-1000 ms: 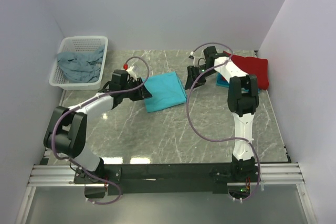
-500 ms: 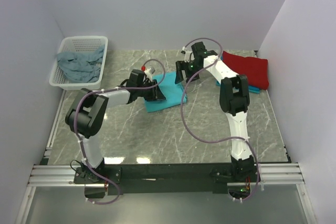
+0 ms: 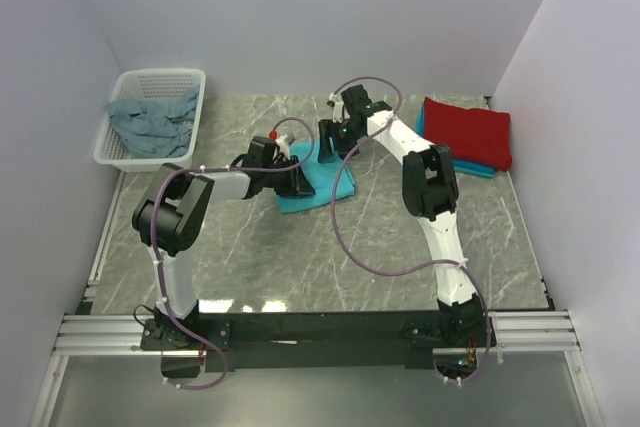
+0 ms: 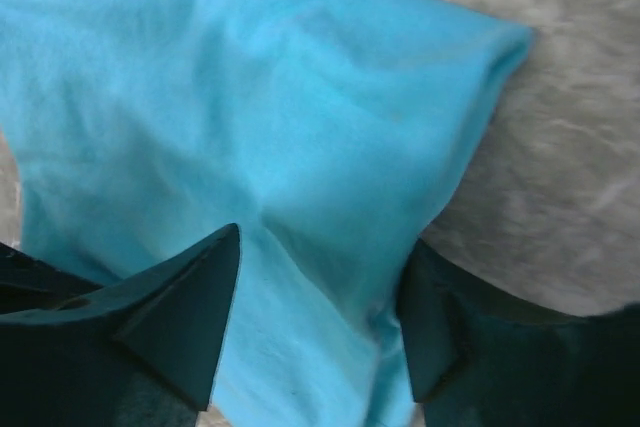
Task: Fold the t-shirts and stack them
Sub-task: Fold the tshirt, then neatly place the folded tshirt to the corner
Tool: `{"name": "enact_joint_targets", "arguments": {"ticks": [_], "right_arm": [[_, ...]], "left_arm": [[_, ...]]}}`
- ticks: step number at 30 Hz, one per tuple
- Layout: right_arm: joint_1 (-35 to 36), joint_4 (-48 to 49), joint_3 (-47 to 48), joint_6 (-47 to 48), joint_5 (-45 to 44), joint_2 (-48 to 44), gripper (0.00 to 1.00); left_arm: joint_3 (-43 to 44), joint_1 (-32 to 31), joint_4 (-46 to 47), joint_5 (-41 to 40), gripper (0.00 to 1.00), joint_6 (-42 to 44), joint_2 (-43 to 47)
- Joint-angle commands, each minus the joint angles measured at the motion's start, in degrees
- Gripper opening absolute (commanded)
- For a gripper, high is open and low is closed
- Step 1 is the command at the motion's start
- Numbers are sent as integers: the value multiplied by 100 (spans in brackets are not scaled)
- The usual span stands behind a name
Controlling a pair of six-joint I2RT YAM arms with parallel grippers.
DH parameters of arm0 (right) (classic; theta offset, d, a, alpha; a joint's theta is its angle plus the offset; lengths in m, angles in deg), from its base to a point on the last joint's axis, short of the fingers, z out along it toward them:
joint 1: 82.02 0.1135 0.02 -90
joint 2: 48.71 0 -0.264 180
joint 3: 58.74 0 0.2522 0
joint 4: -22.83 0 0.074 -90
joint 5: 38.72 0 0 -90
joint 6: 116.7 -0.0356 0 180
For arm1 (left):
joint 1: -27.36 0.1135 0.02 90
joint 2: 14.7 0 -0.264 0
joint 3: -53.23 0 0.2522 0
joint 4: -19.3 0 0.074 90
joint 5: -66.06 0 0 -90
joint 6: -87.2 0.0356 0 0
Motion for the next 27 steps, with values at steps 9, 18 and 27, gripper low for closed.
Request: {"name": "enact_joint_targets", "arguments": {"ticks": [9,18,27], "right_arm": [[4,76,-192,-294,239,78,14],[-67,145,-357,1109,-2456,-1079,0],[-31,1182,-1711,2387,-4804,-2127,0]], "left_arm": [[-164,-10,133,-23,30,138,-17],[-24,-10,-1139,-1165,45,797,2065],[-426,8,-2564,-2291,59,1720,4693]]}}
